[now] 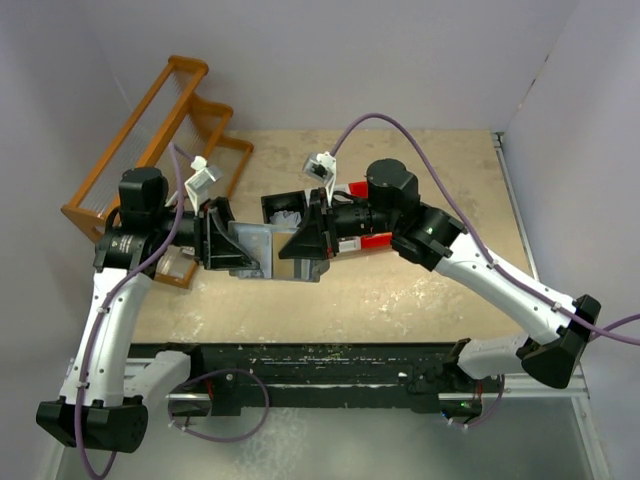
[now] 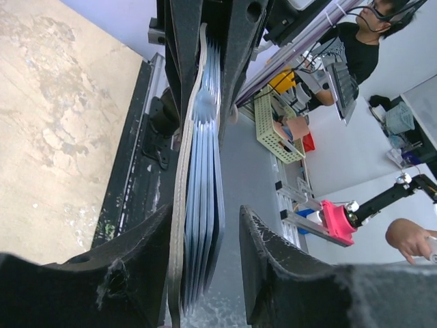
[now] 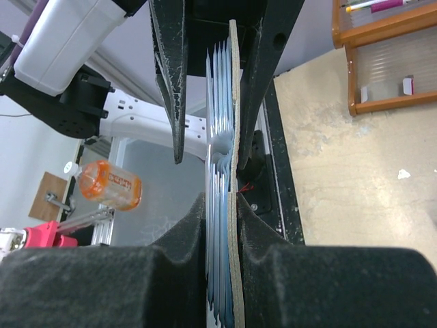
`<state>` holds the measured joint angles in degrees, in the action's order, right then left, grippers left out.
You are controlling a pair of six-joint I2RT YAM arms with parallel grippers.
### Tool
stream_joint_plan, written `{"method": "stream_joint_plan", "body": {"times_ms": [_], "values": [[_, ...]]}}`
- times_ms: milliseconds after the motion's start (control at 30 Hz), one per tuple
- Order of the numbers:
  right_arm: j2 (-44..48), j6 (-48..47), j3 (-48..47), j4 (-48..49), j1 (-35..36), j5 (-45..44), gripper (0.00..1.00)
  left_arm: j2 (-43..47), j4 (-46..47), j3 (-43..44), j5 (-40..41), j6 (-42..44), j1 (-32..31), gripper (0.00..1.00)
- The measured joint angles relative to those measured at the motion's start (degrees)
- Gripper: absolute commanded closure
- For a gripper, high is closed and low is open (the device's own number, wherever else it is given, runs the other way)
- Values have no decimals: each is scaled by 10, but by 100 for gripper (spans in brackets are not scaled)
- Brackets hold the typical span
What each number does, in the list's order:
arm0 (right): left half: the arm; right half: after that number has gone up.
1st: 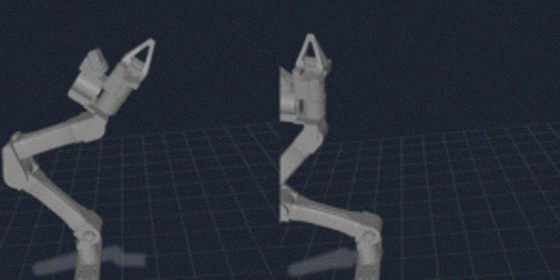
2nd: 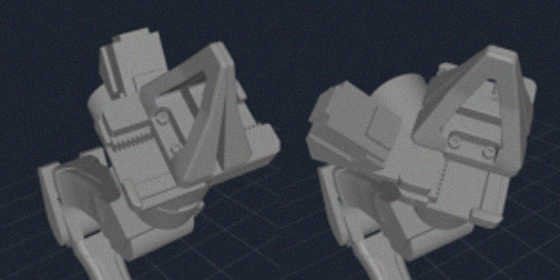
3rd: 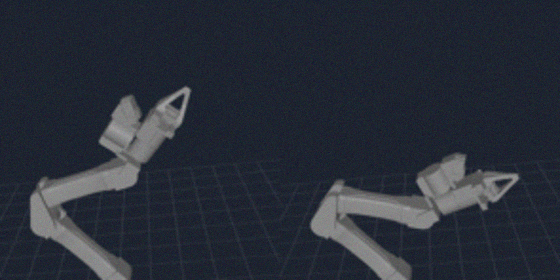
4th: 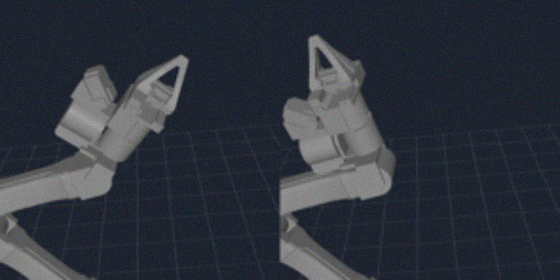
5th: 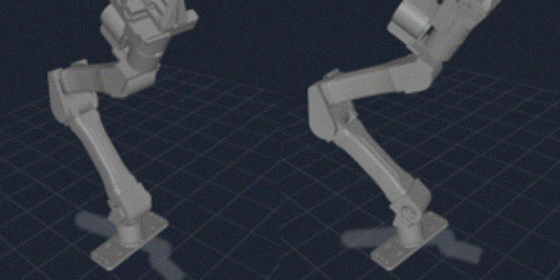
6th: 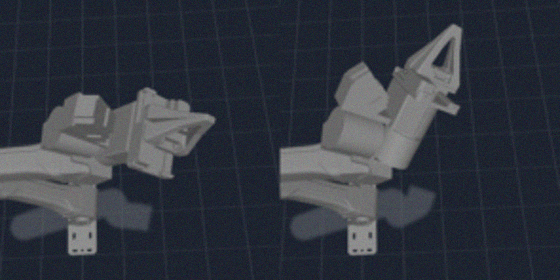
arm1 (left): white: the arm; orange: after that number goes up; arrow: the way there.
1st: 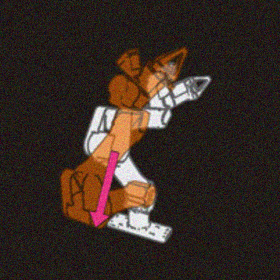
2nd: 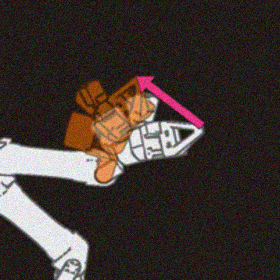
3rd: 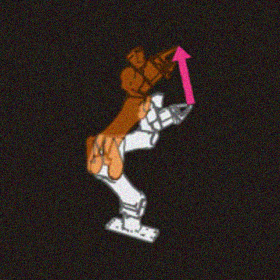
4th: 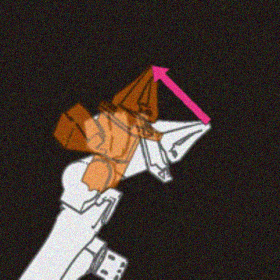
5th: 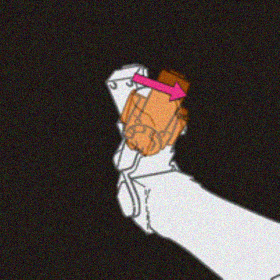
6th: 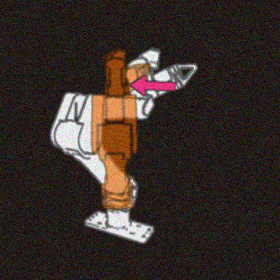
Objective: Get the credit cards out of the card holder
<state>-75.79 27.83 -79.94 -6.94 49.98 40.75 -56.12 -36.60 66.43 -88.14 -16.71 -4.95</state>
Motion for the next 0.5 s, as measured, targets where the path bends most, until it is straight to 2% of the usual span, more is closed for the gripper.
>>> {"method": "stream_joint_plan", "body": {"times_ms": [267,333,433,500], "values": [[1,1,7,11,-1,11,100,-28,-164,56,2,147,0,79],[3,2,8,13,-2,12,100,-39,-194,68,3,180,0,89],[9,2,15,18,-4,12,65,-52,-221,78,2,209,-1,97],[9,4,17,19,-7,11,46,-53,-221,78,4,203,-1,99]]}}
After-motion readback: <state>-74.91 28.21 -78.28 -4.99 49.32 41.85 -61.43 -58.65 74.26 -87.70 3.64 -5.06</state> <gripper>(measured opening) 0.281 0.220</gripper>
